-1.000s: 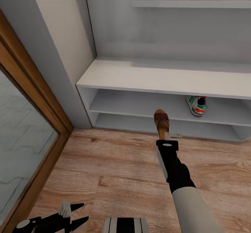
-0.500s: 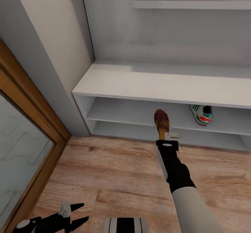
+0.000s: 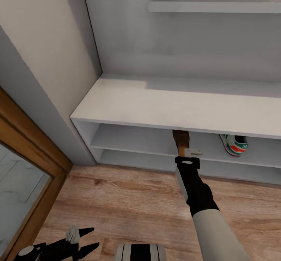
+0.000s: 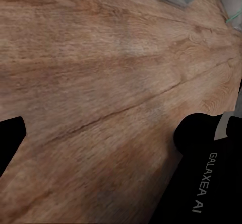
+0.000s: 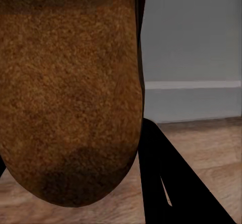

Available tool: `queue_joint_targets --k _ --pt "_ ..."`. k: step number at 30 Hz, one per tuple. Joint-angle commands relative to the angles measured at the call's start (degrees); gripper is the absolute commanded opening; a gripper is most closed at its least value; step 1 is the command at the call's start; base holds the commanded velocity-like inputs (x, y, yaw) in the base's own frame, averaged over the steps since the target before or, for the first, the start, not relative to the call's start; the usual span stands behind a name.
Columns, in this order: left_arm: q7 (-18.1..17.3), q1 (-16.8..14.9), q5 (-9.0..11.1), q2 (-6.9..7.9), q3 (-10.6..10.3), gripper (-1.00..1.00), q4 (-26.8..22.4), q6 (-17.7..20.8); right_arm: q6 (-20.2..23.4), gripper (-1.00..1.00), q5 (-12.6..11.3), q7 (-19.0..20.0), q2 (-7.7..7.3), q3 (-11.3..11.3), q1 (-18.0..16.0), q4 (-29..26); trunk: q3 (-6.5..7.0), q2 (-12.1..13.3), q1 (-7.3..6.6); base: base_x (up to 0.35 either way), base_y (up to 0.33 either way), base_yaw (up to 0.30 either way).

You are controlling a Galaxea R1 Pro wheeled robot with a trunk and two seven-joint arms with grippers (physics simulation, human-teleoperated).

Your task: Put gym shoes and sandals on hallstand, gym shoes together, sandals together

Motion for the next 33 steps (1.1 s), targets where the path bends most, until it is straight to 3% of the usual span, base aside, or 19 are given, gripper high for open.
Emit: queue_joint_targets --k 1,11,22,33 --pt "-0.1 0.0 0.0 0.0 0.1 1.0 0.0 -0.6 0.4 -1.0 0.5 0.1 0.05 -0.1 0.0 -0.1 -0.04 0.0 0.02 0.241 -0.111 0.0" --pt "-0.1 0.0 0.0 0.05 0.1 1.0 0.1 -0.6 0.4 -1.0 0.6 0.1 0.05 -0.1 0.0 0.0 -0.04 0.0 0.02 0.079 -0.028 0.0" --pt "-0.2 0.0 0.1 0.09 0.1 1.0 0.1 -0.6 0.4 -1.0 0.6 0.1 0.05 -0.1 0.0 0.0 -0.04 0.0 0.02 0.22 -0.114 0.0" --pt "-0.3 0.0 0.1 0.09 0.1 1.0 0.1 -0.6 0.4 -1.0 0.6 0.1 0.05 -0.3 0.0 0.6 -0.04 0.0 0.02 0.026 -0.01 0.0"
